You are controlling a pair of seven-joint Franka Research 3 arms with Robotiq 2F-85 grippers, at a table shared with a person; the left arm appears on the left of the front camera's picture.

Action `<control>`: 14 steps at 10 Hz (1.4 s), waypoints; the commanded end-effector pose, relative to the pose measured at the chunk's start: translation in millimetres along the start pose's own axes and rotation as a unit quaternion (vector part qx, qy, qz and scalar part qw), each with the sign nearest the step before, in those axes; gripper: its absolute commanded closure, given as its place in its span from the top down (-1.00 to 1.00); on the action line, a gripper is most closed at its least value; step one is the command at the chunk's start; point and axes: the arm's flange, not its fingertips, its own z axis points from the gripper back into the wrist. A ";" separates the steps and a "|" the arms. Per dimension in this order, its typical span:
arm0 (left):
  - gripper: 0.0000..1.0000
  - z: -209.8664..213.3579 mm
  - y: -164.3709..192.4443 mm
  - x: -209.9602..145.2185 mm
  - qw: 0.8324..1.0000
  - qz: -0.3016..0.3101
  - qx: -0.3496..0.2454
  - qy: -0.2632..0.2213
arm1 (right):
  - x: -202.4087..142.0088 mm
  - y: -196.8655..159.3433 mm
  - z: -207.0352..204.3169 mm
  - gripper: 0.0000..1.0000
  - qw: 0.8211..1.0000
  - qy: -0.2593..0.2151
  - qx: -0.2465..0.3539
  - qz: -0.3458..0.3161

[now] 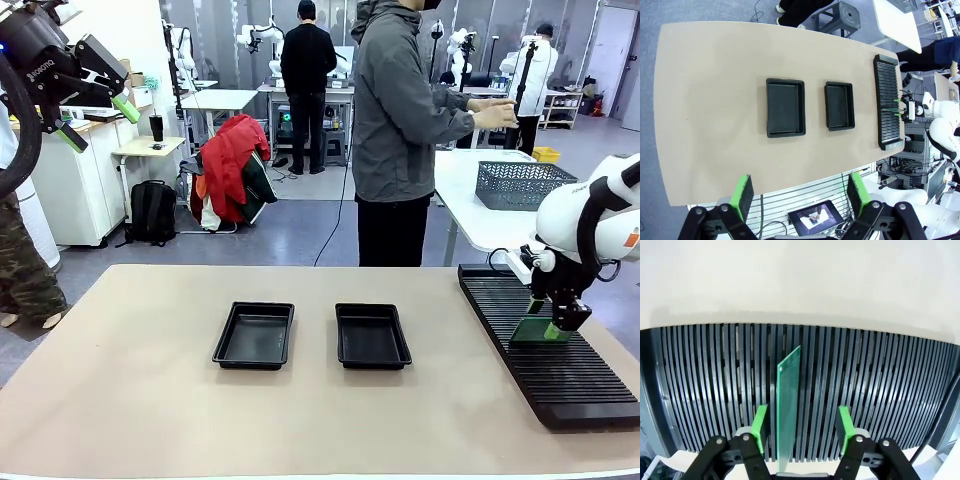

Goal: Inspect and transfer BCBs to ESD trays.
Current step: Pick up the Blank PCB from the PCB Rack and place it in the left ESD tray.

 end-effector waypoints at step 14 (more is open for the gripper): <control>1.00 -1.2 0.6 -0.4 1.000 0.001 -0.001 0.001 | -1.1 17.6 12.2 -1.00 1.000 0.014 0.012 -0.001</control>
